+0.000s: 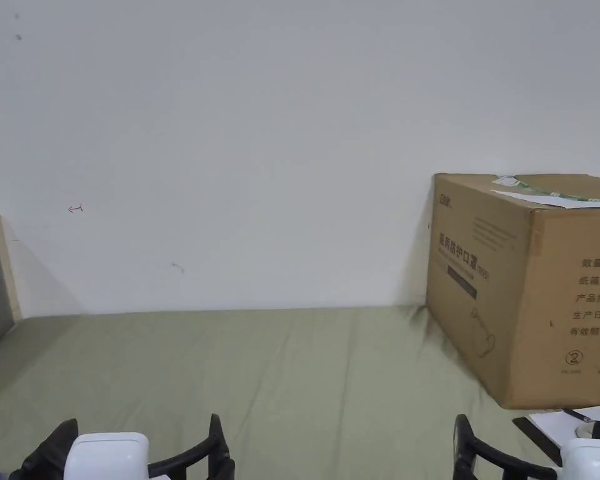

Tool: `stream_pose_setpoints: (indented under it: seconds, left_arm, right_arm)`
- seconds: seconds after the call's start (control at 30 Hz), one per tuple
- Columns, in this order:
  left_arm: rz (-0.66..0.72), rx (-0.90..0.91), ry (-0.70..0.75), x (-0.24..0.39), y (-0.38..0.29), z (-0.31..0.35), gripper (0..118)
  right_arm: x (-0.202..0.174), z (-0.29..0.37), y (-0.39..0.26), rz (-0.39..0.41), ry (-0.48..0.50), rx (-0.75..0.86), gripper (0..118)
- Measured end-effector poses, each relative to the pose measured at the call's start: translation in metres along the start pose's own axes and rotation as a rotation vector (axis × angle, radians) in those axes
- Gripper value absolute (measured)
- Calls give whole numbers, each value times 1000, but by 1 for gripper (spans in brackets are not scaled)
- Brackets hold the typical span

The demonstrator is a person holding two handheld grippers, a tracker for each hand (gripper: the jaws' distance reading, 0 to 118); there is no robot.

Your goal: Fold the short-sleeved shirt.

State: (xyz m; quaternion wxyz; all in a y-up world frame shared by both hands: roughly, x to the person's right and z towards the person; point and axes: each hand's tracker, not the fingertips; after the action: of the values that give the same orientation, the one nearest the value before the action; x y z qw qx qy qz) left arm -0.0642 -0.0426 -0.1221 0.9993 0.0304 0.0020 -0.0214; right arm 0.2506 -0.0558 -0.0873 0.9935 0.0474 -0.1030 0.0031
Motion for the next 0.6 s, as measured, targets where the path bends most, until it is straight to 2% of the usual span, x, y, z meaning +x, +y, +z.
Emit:
stream_pose_setpoints:
  seconds: [0.1,0.3,0.6]
  left_arm:
    - [4,-14,-2,0,-2,-3,118]
    - [24,-29,3,-3,-4,-5,118]
    - [28,-49,8,-7,-10,-6,118]
  right_arm:
    - [-1,-4,-4,4,-13,-8,118]
    - [-2,-9,-7,-15,21,-63,118]
    - [-11,-10,-8,0,51,-80,118]
